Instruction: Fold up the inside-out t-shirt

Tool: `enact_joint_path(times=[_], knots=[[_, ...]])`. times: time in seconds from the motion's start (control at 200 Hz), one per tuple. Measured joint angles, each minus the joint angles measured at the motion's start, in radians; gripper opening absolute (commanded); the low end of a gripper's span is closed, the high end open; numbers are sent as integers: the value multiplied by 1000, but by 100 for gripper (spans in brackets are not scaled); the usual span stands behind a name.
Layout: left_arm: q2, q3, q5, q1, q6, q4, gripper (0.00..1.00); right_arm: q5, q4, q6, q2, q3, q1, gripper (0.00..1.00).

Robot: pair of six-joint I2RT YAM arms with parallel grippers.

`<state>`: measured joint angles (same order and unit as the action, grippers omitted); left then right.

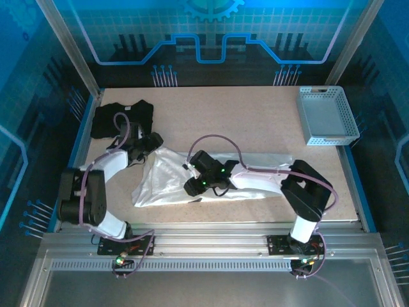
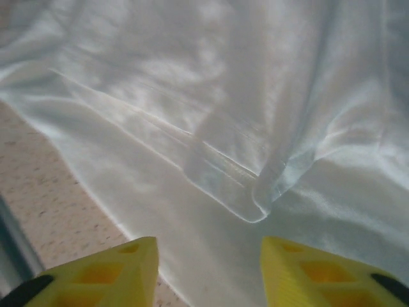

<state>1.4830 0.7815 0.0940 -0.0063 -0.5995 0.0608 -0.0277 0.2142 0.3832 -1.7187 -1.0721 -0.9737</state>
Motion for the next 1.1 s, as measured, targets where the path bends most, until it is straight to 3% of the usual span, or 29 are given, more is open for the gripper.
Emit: enact_joint_path(times=[0.095,0.2,0.41,0.565,0.7,0.89,1.095], knots=[[-111,-78,-37,4,15,44,98,0,3,-6,69,19,5,58],[-169,-144,-69,6,30,114,99,-8,1,-11,109,31,25,63],[-81,-144,-63,1,66,200,99,-27,2,-17,112,61,60,65],[-48,-116,-88,-50,89,220,97,-37,-10,-16,112,87,61,64],[-45,-117,-94,-98,105,204,87,-45,-23,-12,112,116,72,64],[-26,-134,55,-197,101,121,66,-61,-33,-2,112,130,89,63],[7,-136,55,-200,108,104,38,-64,-44,3,112,130,92,62]])
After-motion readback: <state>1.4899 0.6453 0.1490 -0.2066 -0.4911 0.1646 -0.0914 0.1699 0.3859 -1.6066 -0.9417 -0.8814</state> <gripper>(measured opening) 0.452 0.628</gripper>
